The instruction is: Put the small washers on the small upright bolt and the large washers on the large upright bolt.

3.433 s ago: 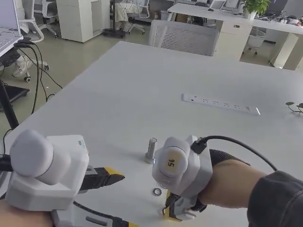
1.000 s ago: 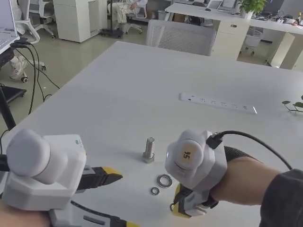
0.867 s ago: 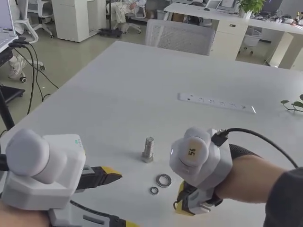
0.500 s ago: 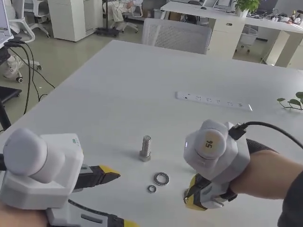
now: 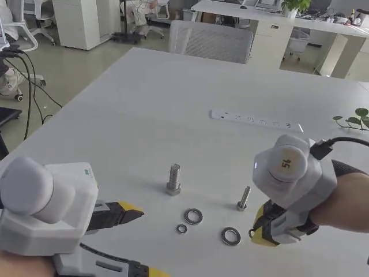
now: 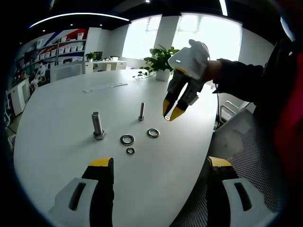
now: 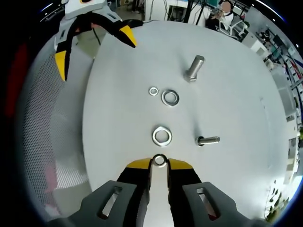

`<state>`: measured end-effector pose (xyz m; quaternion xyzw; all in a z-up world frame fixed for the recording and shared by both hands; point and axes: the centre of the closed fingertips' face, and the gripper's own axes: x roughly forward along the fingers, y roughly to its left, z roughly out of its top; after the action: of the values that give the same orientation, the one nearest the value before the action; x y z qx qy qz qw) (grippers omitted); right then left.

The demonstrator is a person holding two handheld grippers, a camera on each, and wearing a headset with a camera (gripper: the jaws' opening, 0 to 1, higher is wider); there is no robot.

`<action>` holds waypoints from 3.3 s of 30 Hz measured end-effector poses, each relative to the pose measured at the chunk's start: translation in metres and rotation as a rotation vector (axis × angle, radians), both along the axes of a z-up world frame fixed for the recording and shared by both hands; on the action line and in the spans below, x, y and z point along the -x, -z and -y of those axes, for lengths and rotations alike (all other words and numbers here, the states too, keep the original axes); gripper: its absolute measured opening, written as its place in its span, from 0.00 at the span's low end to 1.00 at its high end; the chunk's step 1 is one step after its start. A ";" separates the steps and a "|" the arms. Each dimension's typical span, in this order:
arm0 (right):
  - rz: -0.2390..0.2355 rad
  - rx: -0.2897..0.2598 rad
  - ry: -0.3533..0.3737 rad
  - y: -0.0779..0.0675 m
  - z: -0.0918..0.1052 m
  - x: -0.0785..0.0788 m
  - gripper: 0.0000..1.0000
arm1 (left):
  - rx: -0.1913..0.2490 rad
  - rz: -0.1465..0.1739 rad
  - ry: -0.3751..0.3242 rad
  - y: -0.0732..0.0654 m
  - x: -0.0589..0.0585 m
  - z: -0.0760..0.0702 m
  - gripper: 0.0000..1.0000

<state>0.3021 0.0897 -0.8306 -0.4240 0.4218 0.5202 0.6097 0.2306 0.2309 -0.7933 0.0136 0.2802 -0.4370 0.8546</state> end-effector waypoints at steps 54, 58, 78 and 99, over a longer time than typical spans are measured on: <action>0.067 0.074 -0.088 -0.023 -0.016 -0.077 0.14 | -0.006 -0.025 -0.026 0.005 -0.004 -0.004 0.79; 0.061 0.081 -0.091 -0.022 -0.015 -0.078 0.14 | -0.007 -0.027 -0.029 0.005 -0.003 -0.004 0.79; 0.041 0.104 -0.100 -0.014 -0.017 -0.073 0.14 | -0.004 -0.032 -0.036 0.006 -0.001 -0.006 0.79; -0.010 0.106 -0.083 0.016 -0.018 -0.075 0.14 | -0.011 -0.040 -0.035 0.009 -0.003 -0.008 0.79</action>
<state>0.3773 0.1079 -0.8461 -0.4701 0.4339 0.5241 0.5622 0.2335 0.2389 -0.8019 0.0045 0.2997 -0.4204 0.8564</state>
